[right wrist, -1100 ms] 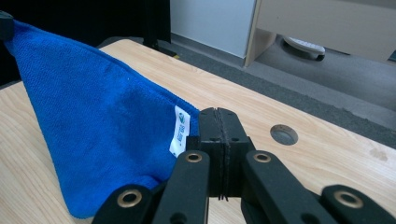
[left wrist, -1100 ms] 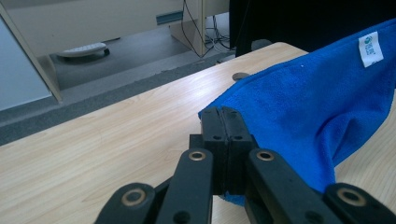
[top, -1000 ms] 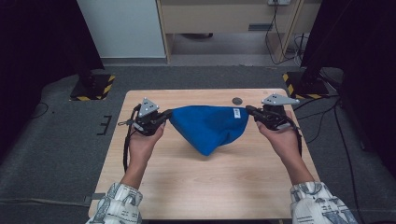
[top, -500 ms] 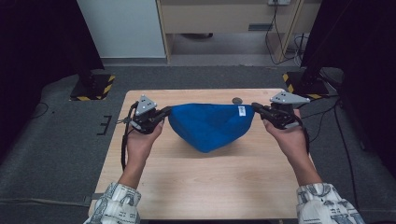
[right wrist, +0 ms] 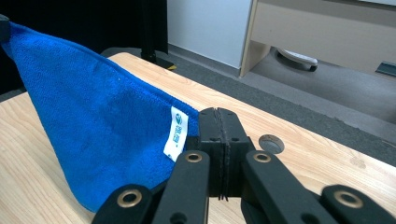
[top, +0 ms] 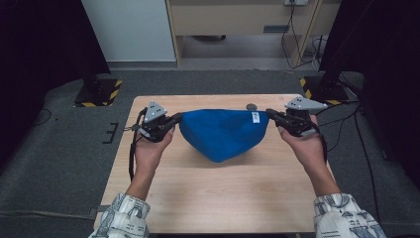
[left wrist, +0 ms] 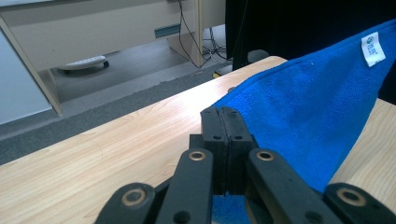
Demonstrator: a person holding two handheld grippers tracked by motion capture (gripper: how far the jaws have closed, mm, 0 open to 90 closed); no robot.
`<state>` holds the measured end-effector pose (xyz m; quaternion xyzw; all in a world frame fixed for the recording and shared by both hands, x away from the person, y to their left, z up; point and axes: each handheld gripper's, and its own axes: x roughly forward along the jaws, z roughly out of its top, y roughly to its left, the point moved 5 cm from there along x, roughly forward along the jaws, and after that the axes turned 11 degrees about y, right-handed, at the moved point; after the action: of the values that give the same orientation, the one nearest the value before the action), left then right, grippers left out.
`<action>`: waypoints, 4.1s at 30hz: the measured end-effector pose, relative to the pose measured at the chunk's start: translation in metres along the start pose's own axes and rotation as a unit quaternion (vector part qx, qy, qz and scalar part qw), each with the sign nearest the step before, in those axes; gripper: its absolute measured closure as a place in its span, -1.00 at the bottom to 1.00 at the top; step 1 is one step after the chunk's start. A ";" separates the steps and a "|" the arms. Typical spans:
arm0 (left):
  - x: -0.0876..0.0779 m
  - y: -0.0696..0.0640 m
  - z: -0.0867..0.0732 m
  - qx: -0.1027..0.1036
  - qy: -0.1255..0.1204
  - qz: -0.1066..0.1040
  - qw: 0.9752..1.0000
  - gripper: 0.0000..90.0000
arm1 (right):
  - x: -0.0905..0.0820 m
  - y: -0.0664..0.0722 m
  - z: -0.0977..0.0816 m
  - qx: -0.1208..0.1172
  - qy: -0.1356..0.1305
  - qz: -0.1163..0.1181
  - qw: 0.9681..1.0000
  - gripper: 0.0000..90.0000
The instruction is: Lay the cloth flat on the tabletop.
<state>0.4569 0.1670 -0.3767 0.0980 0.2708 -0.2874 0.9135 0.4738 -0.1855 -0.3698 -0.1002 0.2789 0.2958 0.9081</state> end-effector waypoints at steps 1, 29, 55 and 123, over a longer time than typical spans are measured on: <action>-0.002 0.000 0.000 0.001 -0.001 0.000 1.000 0.99 | 0.000 0.000 0.000 0.001 -0.001 0.000 1.000 1.00; -0.031 -0.017 0.005 0.022 -0.035 -0.011 0.999 0.99 | -0.033 0.014 0.004 -0.022 -0.033 0.010 0.999 1.00; -0.095 -0.064 -0.004 0.061 -0.070 -0.048 0.995 0.99 | -0.114 0.050 -0.012 -0.039 -0.082 0.039 0.995 1.00; 0.090 0.044 -0.044 -0.038 0.066 0.020 0.997 0.99 | 0.121 -0.028 -0.029 0.015 0.103 -0.032 0.994 1.00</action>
<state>0.5250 0.1750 -0.4620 0.0875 0.3396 -0.2511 0.9022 0.5588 -0.1601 -0.4615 -0.1252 0.3720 0.2507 0.8849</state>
